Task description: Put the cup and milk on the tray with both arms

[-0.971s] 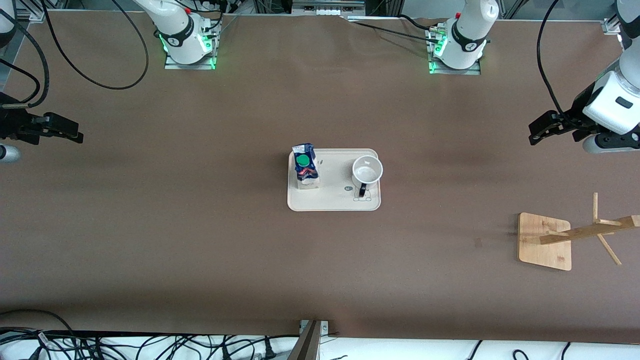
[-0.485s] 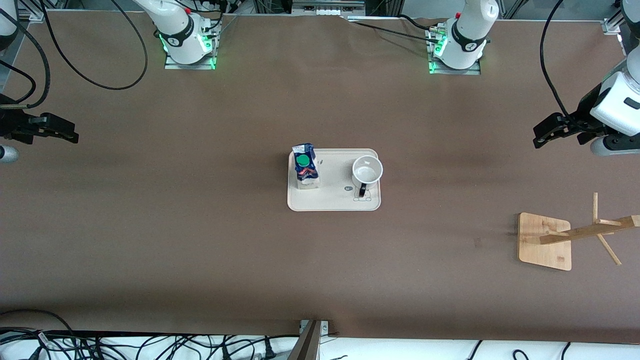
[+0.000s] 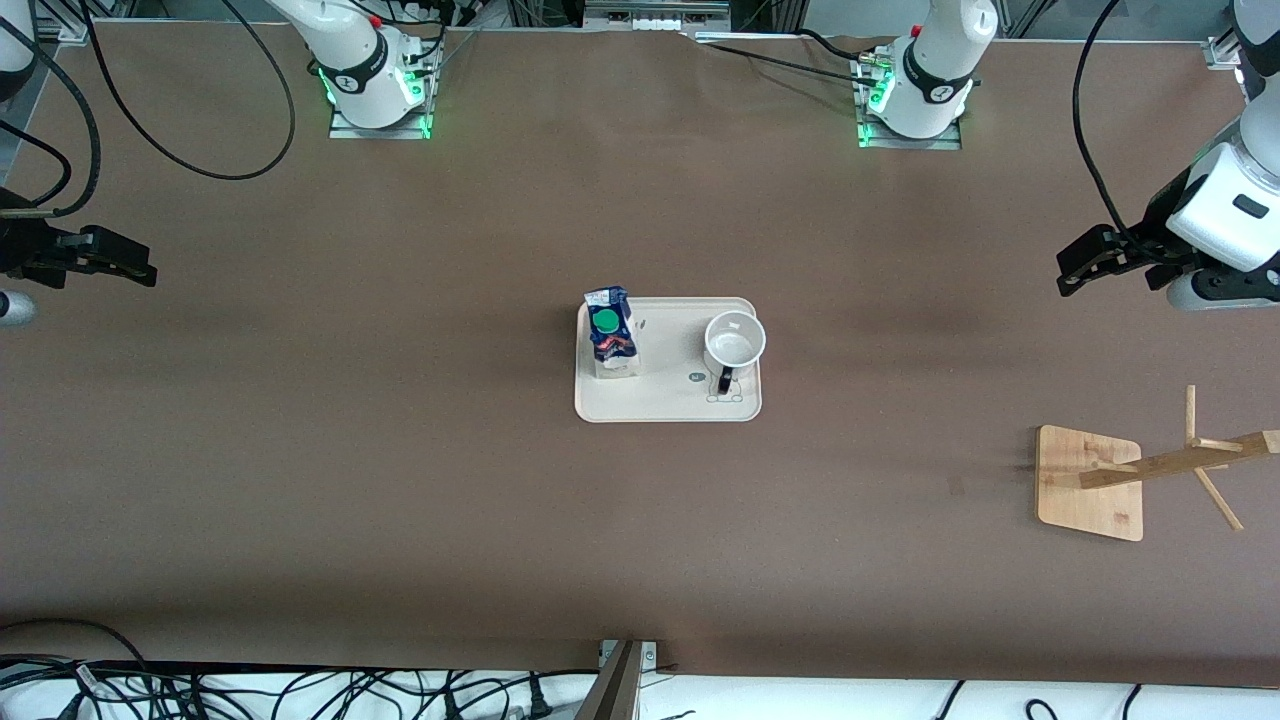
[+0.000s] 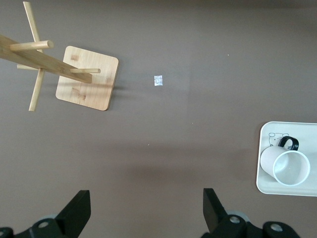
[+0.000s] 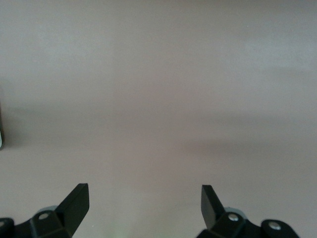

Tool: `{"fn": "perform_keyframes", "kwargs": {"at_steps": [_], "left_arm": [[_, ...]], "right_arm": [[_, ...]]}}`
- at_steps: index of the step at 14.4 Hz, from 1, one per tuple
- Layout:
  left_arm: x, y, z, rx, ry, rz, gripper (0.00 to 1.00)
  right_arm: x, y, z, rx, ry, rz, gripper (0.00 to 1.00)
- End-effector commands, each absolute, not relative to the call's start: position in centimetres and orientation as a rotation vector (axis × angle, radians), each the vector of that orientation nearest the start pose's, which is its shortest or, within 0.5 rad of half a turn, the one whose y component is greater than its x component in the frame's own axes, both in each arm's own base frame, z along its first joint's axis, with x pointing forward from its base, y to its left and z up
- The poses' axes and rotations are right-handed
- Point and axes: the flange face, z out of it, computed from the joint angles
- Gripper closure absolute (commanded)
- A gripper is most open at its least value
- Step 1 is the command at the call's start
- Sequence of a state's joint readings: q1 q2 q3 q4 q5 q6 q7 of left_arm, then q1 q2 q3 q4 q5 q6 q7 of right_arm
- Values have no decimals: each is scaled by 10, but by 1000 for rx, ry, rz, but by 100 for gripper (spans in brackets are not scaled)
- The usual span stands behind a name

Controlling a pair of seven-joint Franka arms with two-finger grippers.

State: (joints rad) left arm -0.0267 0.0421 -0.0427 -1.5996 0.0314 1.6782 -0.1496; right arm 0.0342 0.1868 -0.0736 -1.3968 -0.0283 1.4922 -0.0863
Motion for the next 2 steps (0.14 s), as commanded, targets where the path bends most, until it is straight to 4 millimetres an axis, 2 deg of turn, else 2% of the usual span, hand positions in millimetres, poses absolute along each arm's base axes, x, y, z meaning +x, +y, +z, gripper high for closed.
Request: {"fn": "perform_keyframes", "kwargs": {"at_steps": [1, 2], "left_arm": [[577, -39, 602, -3117, -119, -62, 0], [577, -38, 602, -3118, -121, -62, 0]], "right_arm": [[601, -23, 596, -3184, -99, 139, 0], [601, -25, 596, -3184, -94, 139, 0]]}}
